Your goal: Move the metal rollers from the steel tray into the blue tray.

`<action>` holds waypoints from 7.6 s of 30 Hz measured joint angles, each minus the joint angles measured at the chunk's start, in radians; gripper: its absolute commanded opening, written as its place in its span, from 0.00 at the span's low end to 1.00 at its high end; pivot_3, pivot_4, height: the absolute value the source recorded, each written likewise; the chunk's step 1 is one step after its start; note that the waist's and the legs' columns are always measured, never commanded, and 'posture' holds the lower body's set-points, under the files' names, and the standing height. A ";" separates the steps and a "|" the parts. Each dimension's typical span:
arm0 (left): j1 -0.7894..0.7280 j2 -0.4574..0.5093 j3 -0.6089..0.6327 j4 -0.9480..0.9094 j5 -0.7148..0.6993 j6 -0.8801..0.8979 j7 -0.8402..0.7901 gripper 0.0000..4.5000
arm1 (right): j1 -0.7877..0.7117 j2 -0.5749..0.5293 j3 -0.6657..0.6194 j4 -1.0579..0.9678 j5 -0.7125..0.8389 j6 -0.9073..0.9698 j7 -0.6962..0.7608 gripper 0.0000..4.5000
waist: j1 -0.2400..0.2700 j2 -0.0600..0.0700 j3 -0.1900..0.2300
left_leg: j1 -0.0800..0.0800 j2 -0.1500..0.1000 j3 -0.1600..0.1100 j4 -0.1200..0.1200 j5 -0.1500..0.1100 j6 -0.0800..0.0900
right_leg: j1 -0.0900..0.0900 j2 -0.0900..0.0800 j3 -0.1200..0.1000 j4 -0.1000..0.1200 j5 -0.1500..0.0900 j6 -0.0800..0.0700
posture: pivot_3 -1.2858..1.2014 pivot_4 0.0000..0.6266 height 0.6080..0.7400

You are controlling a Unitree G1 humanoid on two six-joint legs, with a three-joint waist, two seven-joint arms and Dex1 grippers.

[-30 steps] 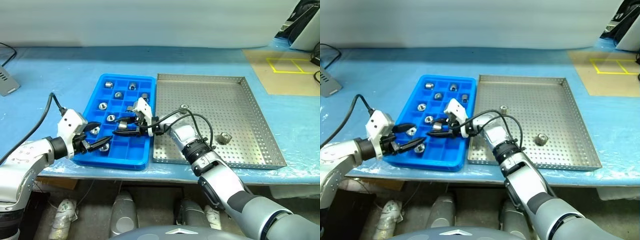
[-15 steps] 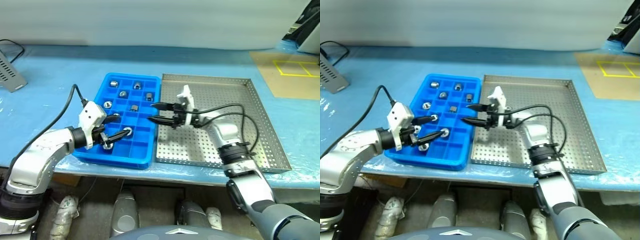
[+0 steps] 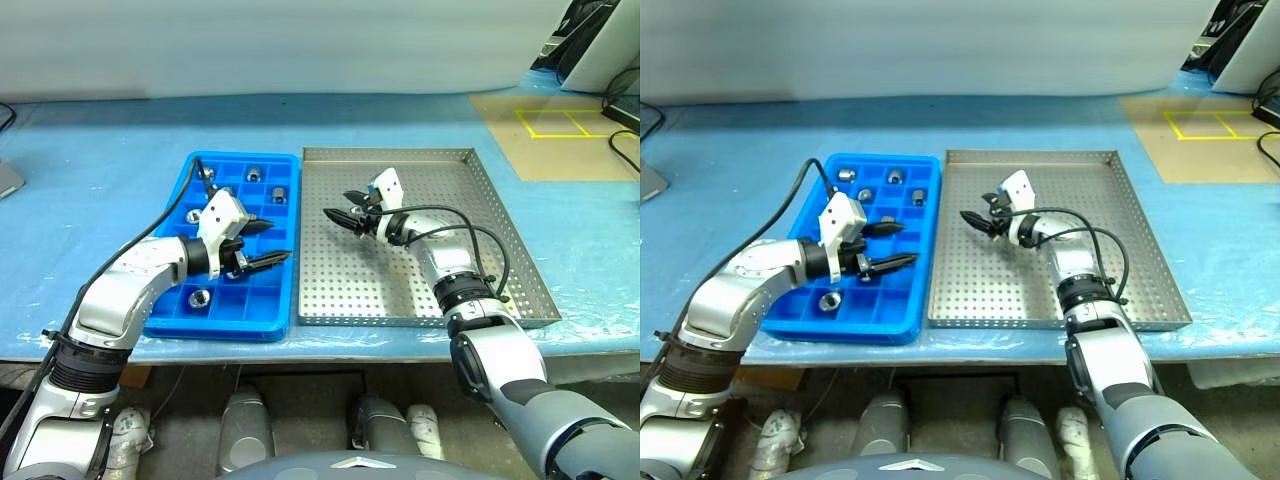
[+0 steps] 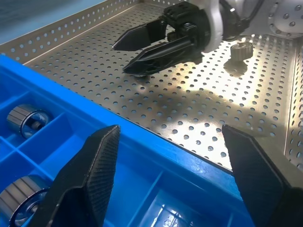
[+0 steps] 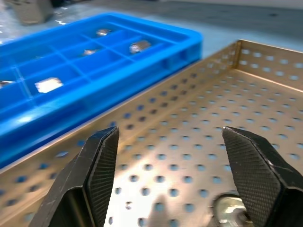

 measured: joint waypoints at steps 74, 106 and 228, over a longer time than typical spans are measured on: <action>0.118 0.092 0.132 -0.102 0.001 0.010 0.013 0.81 | 0.080 0.126 0.071 -0.332 0.141 0.238 0.333 0.73 | 0.043 0.001 0.001 | -0.006 0.001 -0.002 0.000 -0.002 0.003 | 0.000 -0.001 -0.005 -0.004 0.000 -0.001 | 0.58 0.24 1.00; -0.105 -0.144 -0.145 0.098 0.064 -0.048 -0.104 0.81 | 0.637 -0.347 -0.174 -0.700 0.216 0.368 0.195 0.73 | -0.028 0.003 0.000 | 0.007 0.000 0.003 0.000 -0.003 0.006 | 0.010 0.000 0.002 -0.008 0.000 0.000 | 0.49 0.24 1.00; -0.010 -0.170 0.029 -0.037 0.093 -0.012 0.178 0.81 | 0.370 -0.084 0.082 -0.712 0.302 0.355 -0.002 0.86 | 0.125 0.003 -0.002 | -0.006 -0.004 -0.004 0.001 -0.004 0.007 | 0.007 -0.005 -0.003 -0.008 0.001 0.005 | 0.66 0.24 1.00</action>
